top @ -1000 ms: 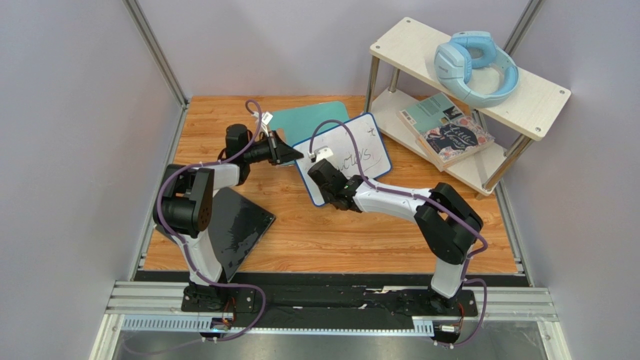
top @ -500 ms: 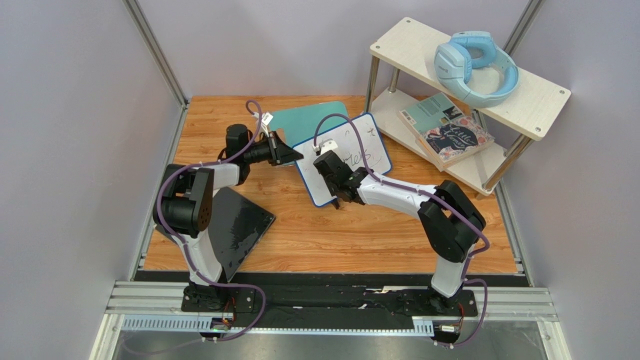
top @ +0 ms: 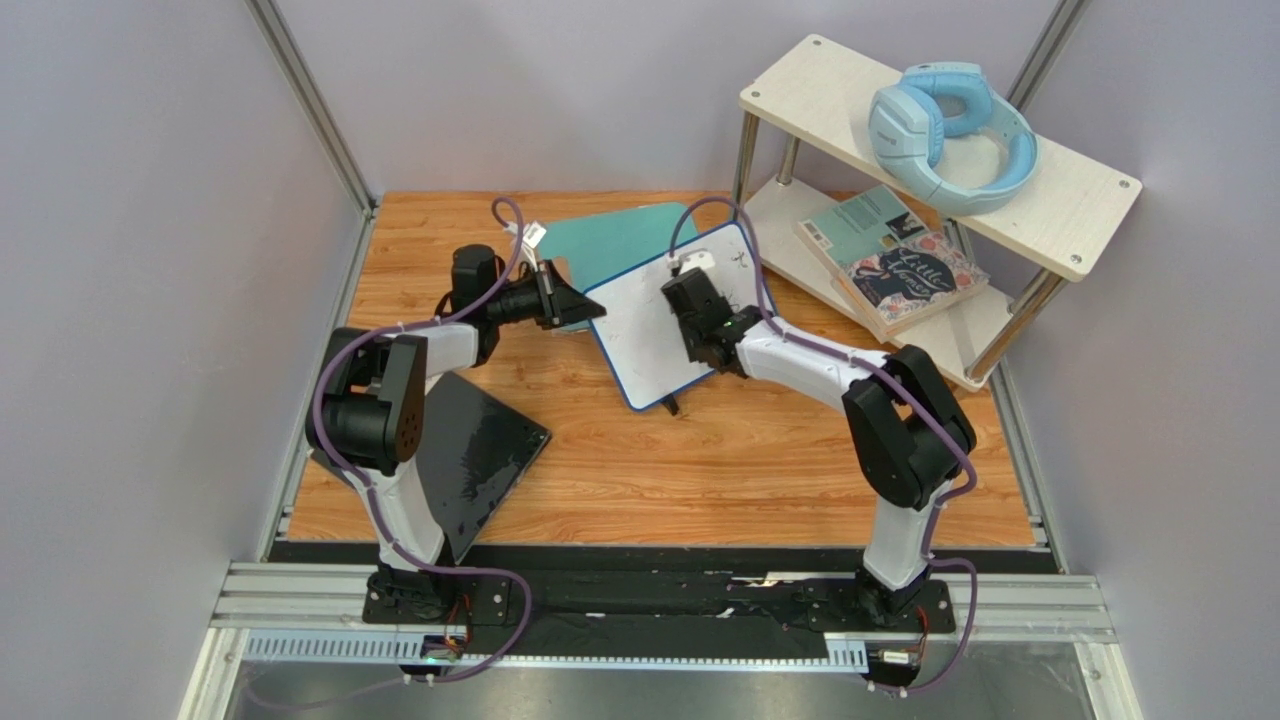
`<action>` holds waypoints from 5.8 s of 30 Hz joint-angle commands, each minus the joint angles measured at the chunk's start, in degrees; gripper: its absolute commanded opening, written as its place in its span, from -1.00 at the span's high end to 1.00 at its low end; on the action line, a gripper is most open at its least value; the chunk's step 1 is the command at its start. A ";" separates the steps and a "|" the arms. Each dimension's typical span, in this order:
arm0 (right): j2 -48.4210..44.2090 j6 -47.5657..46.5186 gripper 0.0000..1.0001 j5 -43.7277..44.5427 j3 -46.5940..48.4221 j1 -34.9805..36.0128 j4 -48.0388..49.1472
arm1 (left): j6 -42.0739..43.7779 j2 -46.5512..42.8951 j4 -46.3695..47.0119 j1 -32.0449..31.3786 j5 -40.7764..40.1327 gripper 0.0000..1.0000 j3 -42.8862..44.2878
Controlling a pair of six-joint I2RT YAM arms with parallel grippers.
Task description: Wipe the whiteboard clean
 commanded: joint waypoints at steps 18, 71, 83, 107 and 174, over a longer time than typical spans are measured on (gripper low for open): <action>2.57 -5.60 1.00 -3.06 4.88 -11.47 12.57 | 6.45 -0.31 -5.80 0.12 0.83 1.00 1.61; -0.68 -2.61 1.00 -16.24 -5.92 -12.79 8.62 | 6.27 -0.13 -5.28 0.12 1.27 1.00 1.61; 0.20 -6.13 1.00 -32.94 -5.32 -10.51 14.52 | 6.27 -0.04 -5.36 0.12 1.44 1.00 1.61; 13.64 -2.17 1.00 -17.21 22.18 -7.42 2.83 | 6.18 -0.22 -5.27 0.12 1.53 1.00 1.52; -6.83 -2.61 1.00 -13.35 0.14 -4.53 -12.91 | 21.56 -9.80 -41.13 5.04 8.38 1.00 21.53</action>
